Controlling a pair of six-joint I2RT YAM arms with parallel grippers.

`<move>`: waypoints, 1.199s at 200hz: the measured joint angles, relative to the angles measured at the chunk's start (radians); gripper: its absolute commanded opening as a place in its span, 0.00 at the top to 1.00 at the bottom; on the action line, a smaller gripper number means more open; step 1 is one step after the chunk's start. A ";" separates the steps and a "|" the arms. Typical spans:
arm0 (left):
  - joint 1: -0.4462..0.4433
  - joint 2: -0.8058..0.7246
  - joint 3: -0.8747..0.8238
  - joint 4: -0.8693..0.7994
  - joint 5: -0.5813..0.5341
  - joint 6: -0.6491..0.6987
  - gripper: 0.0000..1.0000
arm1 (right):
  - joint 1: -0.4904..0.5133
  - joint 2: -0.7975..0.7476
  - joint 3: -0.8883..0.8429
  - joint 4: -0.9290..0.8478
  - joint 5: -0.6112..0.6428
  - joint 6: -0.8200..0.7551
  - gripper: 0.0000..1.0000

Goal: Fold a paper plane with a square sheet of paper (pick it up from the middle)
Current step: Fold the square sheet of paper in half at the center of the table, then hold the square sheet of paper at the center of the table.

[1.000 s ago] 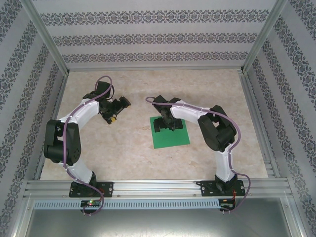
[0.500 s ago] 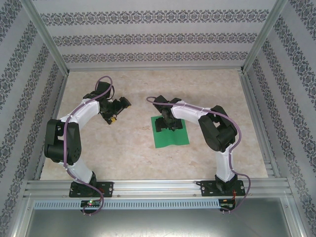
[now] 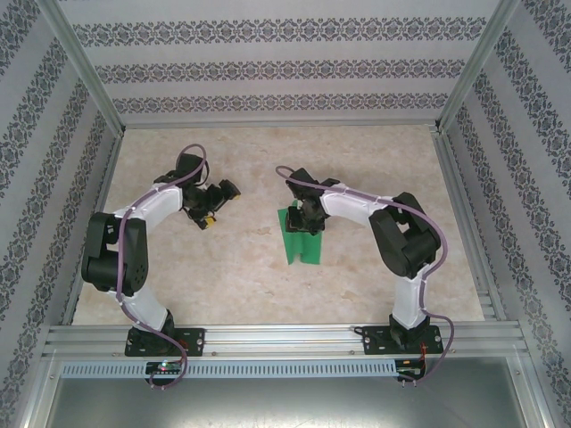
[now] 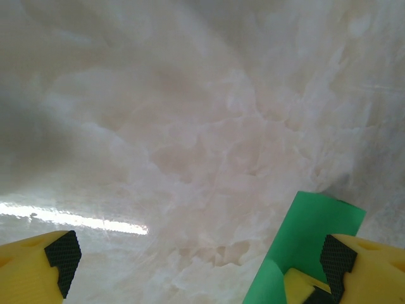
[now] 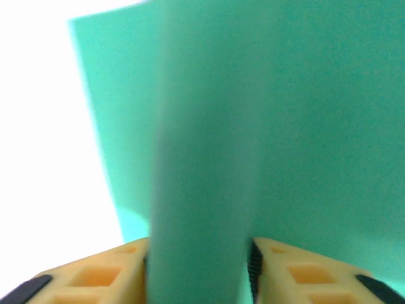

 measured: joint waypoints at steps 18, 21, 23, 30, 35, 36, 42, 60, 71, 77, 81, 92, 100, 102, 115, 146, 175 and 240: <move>-0.009 0.000 -0.029 0.046 0.019 -0.011 0.02 | 0.000 -0.048 -0.043 0.137 -0.122 0.050 0.62; -0.009 0.000 -0.035 0.059 0.026 -0.014 0.02 | 0.000 -0.055 -0.049 0.160 -0.141 0.057 0.62; -0.009 0.000 -0.039 0.066 0.027 -0.016 0.02 | 0.000 -0.058 -0.052 0.178 -0.157 0.064 0.62; -0.012 -0.002 -0.053 0.092 0.035 -0.024 0.02 | 0.000 -0.069 -0.061 0.237 -0.203 0.086 0.62; -0.013 -0.003 -0.062 0.107 0.038 -0.029 0.03 | 0.000 -0.072 -0.064 0.278 -0.232 0.103 0.62; -0.013 -0.003 -0.064 0.111 0.039 -0.030 0.03 | -0.001 -0.072 -0.064 0.284 -0.237 0.105 0.62; -0.014 -0.005 -0.076 0.129 0.044 -0.036 0.03 | -0.005 -0.072 -0.065 0.328 -0.267 0.123 0.62; -0.016 -0.016 -0.106 0.184 0.058 -0.055 0.04 | -0.011 -0.068 -0.076 0.438 -0.332 0.169 0.63; -0.017 -0.023 -0.121 0.212 0.063 -0.061 0.06 | -0.016 -0.059 -0.083 0.482 -0.354 0.187 0.63; -0.019 -0.025 -0.127 0.224 0.064 -0.063 0.06 | -0.020 -0.050 -0.084 0.497 -0.360 0.196 0.62; -0.021 -0.027 -0.130 0.231 0.064 -0.065 0.07 | -0.020 -0.044 -0.084 0.503 -0.362 0.200 0.62; -0.026 -0.030 -0.137 0.249 0.067 -0.068 0.09 | -0.026 -0.026 -0.084 0.512 -0.362 0.203 0.61; -0.031 -0.030 -0.139 0.262 0.071 -0.071 0.11 | -0.027 -0.014 -0.084 0.507 -0.356 0.203 0.59; -0.032 -0.030 -0.140 0.265 0.071 -0.072 0.11 | -0.027 -0.011 -0.084 0.505 -0.351 0.202 0.59; -0.040 -0.030 -0.144 0.284 0.075 -0.077 0.15 | -0.031 0.003 -0.084 0.486 -0.331 0.193 0.58; -0.057 -0.030 -0.147 0.312 0.092 -0.079 0.22 | -0.033 0.013 -0.084 0.431 -0.275 0.153 0.54; -0.081 -0.021 -0.147 0.330 0.115 -0.077 0.33 | -0.033 0.013 -0.084 0.378 -0.229 0.121 0.50; -0.127 0.066 -0.147 0.399 0.211 -0.070 0.38 | -0.040 0.013 -0.091 0.366 -0.224 0.099 0.43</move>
